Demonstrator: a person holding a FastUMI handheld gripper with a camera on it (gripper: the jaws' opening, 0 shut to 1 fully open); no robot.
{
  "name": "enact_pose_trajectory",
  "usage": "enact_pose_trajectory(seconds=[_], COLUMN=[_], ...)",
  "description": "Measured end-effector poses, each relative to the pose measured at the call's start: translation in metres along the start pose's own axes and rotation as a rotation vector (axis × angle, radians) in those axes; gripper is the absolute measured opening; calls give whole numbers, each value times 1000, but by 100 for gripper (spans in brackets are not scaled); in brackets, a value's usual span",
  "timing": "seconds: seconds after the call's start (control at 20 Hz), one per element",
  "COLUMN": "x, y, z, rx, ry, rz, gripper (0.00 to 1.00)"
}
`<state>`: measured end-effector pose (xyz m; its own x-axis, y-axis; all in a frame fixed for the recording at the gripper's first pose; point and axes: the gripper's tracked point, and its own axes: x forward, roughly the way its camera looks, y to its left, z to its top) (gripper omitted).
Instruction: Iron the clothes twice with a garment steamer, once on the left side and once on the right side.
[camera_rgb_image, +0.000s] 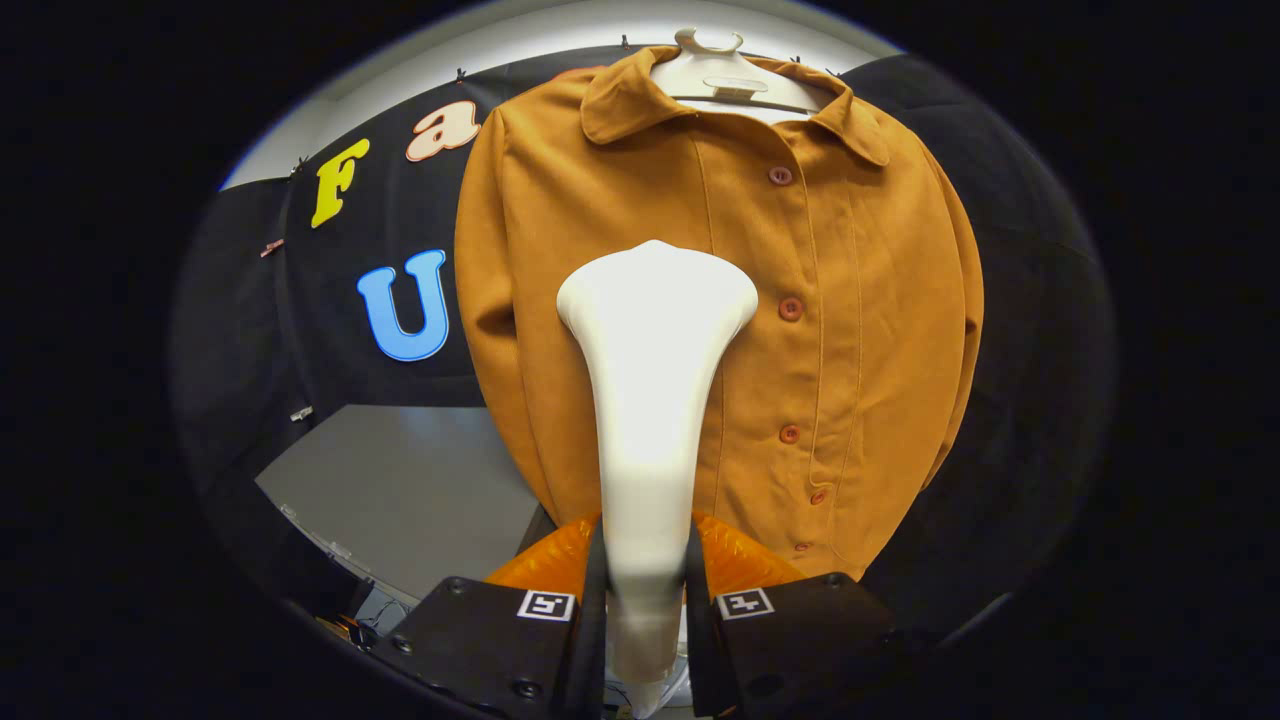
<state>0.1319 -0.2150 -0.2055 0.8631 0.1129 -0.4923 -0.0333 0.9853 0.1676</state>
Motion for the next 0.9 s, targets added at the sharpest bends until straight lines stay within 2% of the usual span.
enact_pose_trajectory(seconds=[0.5,0.9], x=[17,18], y=[-21,-22], z=[-76,-115], rx=[42,53], ry=[159,249], rz=[-12,-23], gripper=[37,37])
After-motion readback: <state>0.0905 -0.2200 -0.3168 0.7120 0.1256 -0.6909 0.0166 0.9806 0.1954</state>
